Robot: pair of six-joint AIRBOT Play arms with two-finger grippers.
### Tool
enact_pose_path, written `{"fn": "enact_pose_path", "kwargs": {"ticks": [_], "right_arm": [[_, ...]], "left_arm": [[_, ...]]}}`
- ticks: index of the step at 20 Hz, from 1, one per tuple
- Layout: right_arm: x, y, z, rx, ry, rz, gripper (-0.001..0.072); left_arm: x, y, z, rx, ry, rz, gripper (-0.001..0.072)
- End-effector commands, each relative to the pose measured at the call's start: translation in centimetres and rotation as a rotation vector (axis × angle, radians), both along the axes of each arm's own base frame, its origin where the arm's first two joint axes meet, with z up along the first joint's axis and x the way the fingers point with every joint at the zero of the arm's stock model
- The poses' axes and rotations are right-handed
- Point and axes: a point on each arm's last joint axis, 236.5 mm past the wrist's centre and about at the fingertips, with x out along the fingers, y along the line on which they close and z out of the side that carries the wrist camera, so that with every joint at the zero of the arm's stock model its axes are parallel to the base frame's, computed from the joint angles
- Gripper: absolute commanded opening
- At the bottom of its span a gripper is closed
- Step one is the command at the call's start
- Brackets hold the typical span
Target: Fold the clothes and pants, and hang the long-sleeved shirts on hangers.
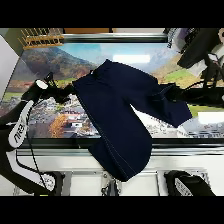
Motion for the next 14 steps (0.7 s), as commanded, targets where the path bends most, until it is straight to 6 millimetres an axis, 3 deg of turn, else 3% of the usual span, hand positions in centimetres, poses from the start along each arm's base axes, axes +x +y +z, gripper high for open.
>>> {"fn": "enact_pose_path", "kwargs": {"ticks": [1, 6, 7, 8, 9, 10, 12, 14], "right_arm": [[-0.4, 2.5, -1.1, 0.017, 0.013, 0.046, 0.067], [-0.5, 2.7, -1.1, 0.017, 0.012, 0.052, 0.067], [-0.5, 2.7, -1.1, 0.017, 0.011, 0.052, 0.067], [-0.5, 2.7, -1.1, 0.017, 0.011, 0.052, 0.067], [-0.5, 2.7, -1.1, 0.016, 0.011, 0.052, 0.067], [-0.4, 2.7, -1.0, 0.015, 0.006, 0.052, 0.067], [0.2, 2.4, -0.6, 0.009, -0.024, 0.04, 0.067], [0.9, 2.3, 0.0, 0.013, -0.063, 0.03, 0.067]], "left_arm": [[1.9, -2.0, -2.1, -0.019, 0.037, -0.06, 0.0685], [3.9, -5.7, -2.8, -0.036, 0.044, -0.155, 0.067], [4.1, -6.1, -2.6, -0.04, 0.044, -0.161, 0.0486], [4.3, -6.1, -2.2, -0.043, 0.041, -0.164, 0.0186], [4.4, -6.2, -1.5, -0.043, 0.034, -0.176, 0.0013], [4.4, -5.7, -0.3, -0.041, 0.028, -0.182, 0.001], [3.2, -2.8, 2.7, 0.061, 0.015, -0.22, 0.001], [-0.8, 0.2, 6.0, 0.215, 0.033, -0.288, 0.001]]}}
